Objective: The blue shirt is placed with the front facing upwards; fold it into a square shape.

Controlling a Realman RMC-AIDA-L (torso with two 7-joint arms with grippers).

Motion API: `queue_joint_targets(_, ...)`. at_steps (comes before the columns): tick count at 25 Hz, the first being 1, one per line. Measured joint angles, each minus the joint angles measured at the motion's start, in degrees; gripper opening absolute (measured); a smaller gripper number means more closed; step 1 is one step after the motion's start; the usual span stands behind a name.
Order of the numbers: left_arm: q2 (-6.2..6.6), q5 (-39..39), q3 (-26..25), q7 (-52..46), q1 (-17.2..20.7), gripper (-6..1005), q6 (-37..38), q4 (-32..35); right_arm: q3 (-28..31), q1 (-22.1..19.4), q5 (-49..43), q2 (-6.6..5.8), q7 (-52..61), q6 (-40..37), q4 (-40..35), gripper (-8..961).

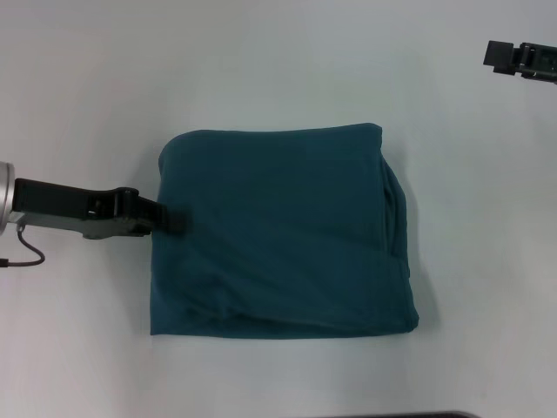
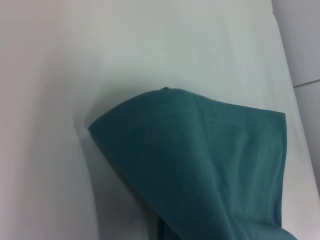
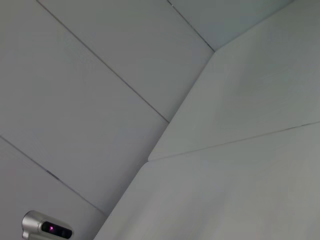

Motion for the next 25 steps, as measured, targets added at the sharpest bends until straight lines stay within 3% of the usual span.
queue_joint_targets(7,1.46,0.29,-0.77,1.34,0.71,200,0.04,-0.1,-0.13,0.26,0.02,0.0,0.43,0.15,-0.05,923)
queue_joint_targets(12,2.26,0.04,-5.83,1.21,3.34,284,1.4,-3.37,-0.93,0.31,-0.53,-0.23,2.31,0.09,-0.54,923)
queue_joint_targets(14,1.89,-0.26,-8.34,1.29,4.92,521,3.46,-5.91,-2.12,0.35,-1.57,-0.89,3.76,-0.17,-0.57,922)
queue_joint_targets(21,1.14,-0.03,-10.12,2.35,6.26,570,13.57,-8.48,-11.2,1.62,-10.11,-5.18,10.57,-5.65,-0.71,922)
queue_joint_targets(25,1.01,0.06,-9.91,3.2,6.76,570,15.1,-8.34,-12.33,2.48,-14.5,-5.89,11.71,-11.5,-2.65,922)
